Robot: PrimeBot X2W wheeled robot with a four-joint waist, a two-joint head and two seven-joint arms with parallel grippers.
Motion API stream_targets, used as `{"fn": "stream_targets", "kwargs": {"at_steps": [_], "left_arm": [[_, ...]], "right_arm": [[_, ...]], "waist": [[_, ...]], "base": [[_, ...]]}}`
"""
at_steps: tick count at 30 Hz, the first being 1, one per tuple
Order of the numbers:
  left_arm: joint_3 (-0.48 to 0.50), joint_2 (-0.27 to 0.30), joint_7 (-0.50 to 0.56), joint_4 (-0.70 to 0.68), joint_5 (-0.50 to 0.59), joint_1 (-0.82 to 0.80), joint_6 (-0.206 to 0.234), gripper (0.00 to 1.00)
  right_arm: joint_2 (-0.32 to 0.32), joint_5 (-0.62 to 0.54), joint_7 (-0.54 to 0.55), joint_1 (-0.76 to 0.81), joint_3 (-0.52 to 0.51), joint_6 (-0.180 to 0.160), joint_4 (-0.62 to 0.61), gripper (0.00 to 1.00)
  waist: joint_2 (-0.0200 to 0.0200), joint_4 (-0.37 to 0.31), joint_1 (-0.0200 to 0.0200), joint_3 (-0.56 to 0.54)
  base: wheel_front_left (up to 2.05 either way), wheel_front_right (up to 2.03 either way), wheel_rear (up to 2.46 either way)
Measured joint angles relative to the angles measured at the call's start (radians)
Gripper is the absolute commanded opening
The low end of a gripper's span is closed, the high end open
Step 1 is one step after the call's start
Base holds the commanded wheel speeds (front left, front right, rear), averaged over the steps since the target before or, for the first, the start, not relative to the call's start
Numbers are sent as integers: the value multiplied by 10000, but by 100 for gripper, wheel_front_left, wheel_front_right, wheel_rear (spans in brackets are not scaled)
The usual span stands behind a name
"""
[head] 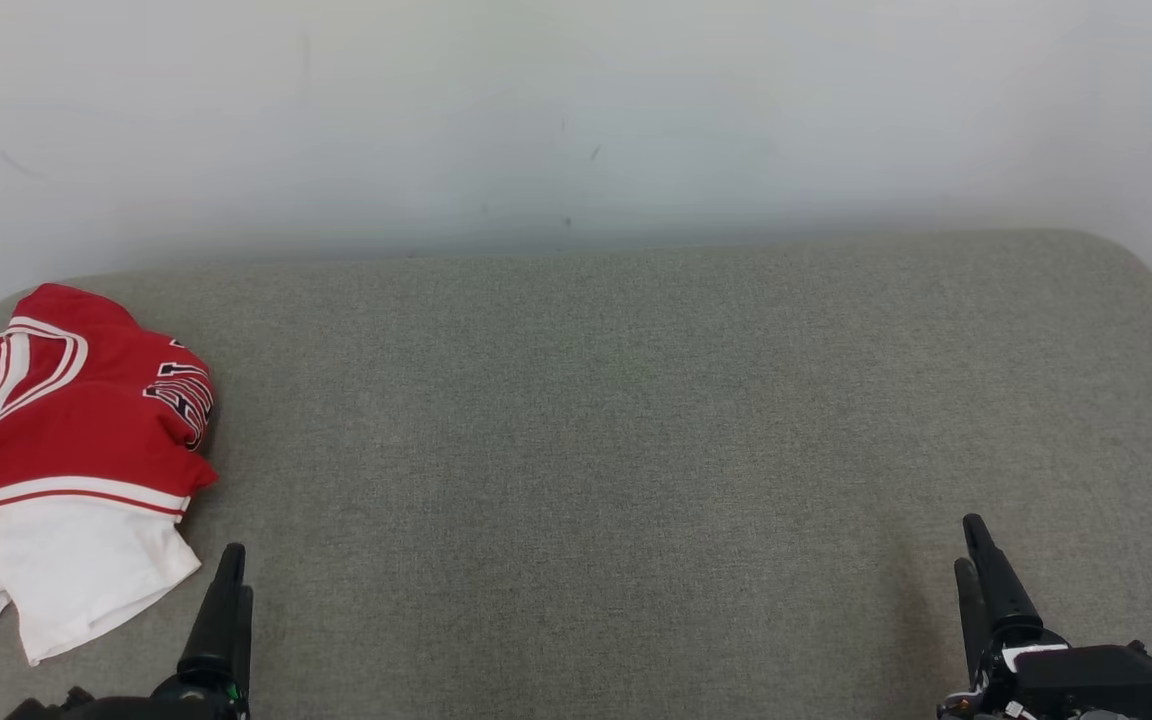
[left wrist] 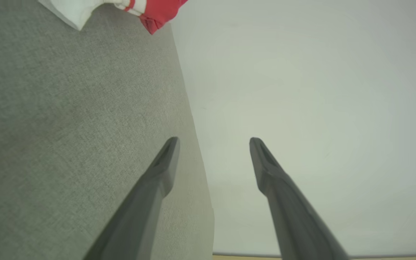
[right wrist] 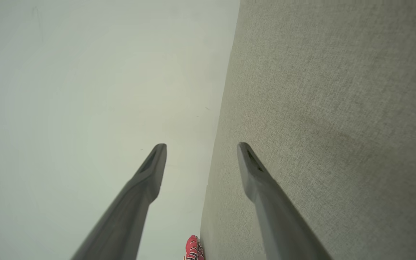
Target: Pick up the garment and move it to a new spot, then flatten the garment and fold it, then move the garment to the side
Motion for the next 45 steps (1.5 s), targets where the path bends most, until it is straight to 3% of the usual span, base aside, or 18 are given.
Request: {"fn": "stream_targets", "kwargs": {"at_steps": [26, 45], "left_arm": [[-627, 224, -1055, -949, 5753, 81, 798, 100], [-1174, 591, -1628, -1129, 8567, 180, 1018, 100]], "right_arm": [[0, -5026, -1041, 53, 596, 0, -652, 100], [-4, -8086, -1565, 97, 840, 2, -727, 100]], "waist": [[0, 29, 0, -63], [0, 138, 1, -126]], "base": [[0, 0, 0], [0, 0, 0]]}}
